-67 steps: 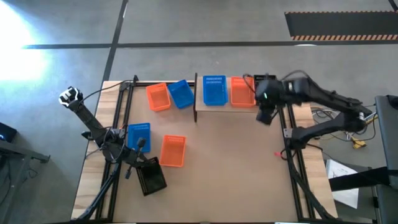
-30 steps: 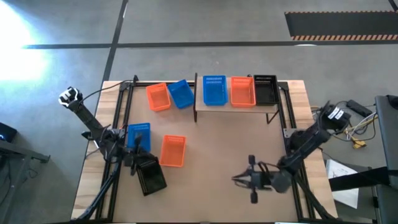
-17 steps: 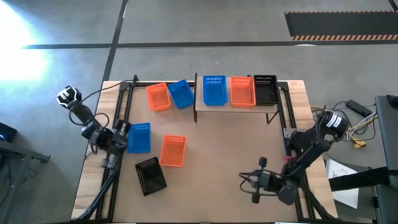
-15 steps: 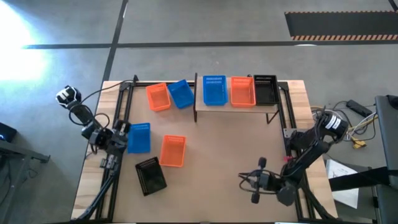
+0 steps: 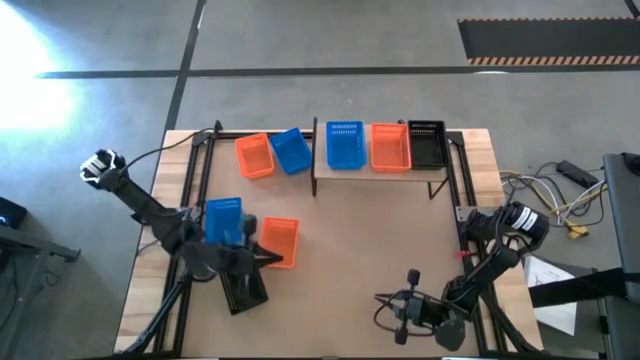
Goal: Stack baskets on shelf by color
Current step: Stack the bottom orange bin on top of the orange bin on the shelf
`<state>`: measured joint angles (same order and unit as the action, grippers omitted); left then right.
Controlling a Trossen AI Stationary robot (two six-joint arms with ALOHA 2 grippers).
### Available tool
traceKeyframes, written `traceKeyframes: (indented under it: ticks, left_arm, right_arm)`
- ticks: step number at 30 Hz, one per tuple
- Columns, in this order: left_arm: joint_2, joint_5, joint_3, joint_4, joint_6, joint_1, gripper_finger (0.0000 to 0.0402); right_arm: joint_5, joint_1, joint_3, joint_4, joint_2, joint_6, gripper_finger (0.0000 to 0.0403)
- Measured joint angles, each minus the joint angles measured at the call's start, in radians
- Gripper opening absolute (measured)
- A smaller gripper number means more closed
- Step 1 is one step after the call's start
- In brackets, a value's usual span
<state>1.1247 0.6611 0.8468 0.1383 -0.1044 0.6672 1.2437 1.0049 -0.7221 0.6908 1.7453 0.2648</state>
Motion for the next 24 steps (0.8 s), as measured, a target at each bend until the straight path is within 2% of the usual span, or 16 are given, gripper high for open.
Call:
traceKeyframes:
  ticks: [2, 5, 10, 14, 17, 24]
  left_arm:
    - [0.088, -0.009, 0.107, 0.193, 0.074, 0.0, 0.0]
    - [0.207, -0.092, 0.251, 0.432, 0.189, 0.0, 0.0012]
    - [0.374, -0.162, 0.383, 0.65, 0.349, -0.005, 0.0074]
    - [0.477, -0.202, 0.421, 0.754, 0.475, -0.044, 0.0136]
    - [0.538, -0.303, 0.415, 0.798, 0.542, -0.098, 0.0171]
    - [0.605, -0.404, 0.387, 0.805, 0.514, -0.169, 0.0187]
  right_arm:
    - [-0.001, 0.003, -0.012, 0.002, 0.001, -0.039, 0.0018]
    - [0.005, 0.003, -0.023, 0.002, -0.001, -0.088, 0.0018]
    - [0.02, 0.003, -0.023, -0.004, -0.003, -0.109, 0.0018]
    - [0.017, 0.003, -0.018, -0.008, -0.002, -0.109, 0.0018]
    - [0.016, 0.003, -0.015, -0.008, -0.002, -0.111, 0.0018]
    - [0.016, 0.003, -0.012, -0.008, -0.002, -0.121, 0.0018]
